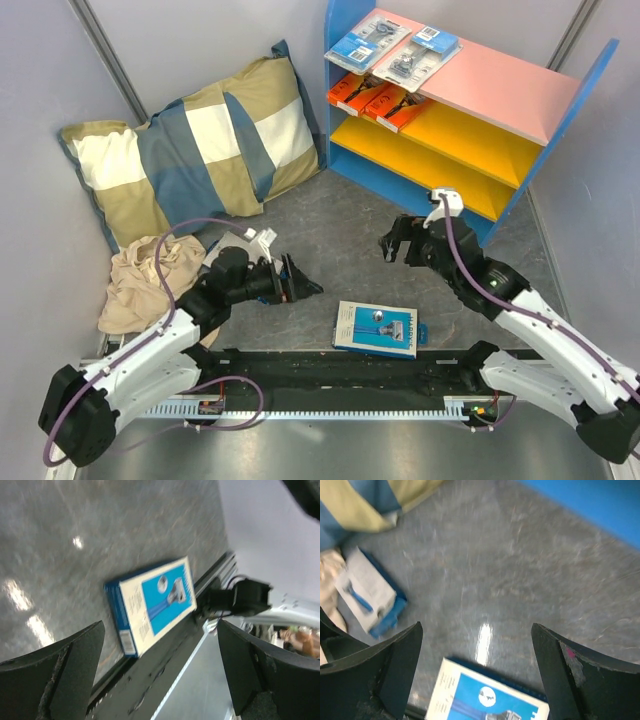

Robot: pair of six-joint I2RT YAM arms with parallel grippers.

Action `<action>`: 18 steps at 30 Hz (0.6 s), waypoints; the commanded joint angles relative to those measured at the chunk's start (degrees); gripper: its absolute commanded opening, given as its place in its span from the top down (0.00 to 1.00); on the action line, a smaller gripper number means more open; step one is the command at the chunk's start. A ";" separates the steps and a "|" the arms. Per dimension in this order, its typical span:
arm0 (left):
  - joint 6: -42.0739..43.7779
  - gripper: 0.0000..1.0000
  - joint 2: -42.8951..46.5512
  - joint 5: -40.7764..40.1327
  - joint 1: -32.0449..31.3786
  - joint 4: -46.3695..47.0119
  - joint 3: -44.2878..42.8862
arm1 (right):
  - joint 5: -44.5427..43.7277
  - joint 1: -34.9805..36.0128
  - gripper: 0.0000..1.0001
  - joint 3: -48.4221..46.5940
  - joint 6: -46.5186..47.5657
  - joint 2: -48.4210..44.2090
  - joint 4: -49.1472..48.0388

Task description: Place and organize the shaving razors onto the shelf

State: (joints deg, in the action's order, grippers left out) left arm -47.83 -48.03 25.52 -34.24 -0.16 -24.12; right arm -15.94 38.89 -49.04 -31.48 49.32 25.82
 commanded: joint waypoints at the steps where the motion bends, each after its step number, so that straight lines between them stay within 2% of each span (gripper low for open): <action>1: 3.62 0.00 1.10 -5.73 -7.75 0.52 -1.80 | 9.51 0.39 0.02 0.08 2.22 5.68 0.37; 2: 4.23 0.00 0.23 -6.87 -11.69 -1.05 -3.11 | 10.92 0.39 0.02 0.08 2.57 6.66 0.37; 8: 6.96 0.00 -7.25 -12.33 -24.18 -0.37 -5.76 | 15.77 0.22 0.02 0.96 3.01 13.78 0.37; 15: 5.65 0.06 -15.42 -14.01 -32.73 5.52 -6.12 | 19.98 -0.84 0.02 3.68 1.34 20.10 -0.07; 18: 3.54 0.07 -19.90 -12.43 -34.75 11.82 -4.98 | 22.27 -1.71 0.02 5.70 0.72 21.78 -1.65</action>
State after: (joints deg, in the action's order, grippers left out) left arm -44.01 -64.36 13.61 -66.96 2.22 -28.16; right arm 2.44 38.22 -45.23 -29.82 69.52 26.22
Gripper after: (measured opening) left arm 0.941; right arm 0.982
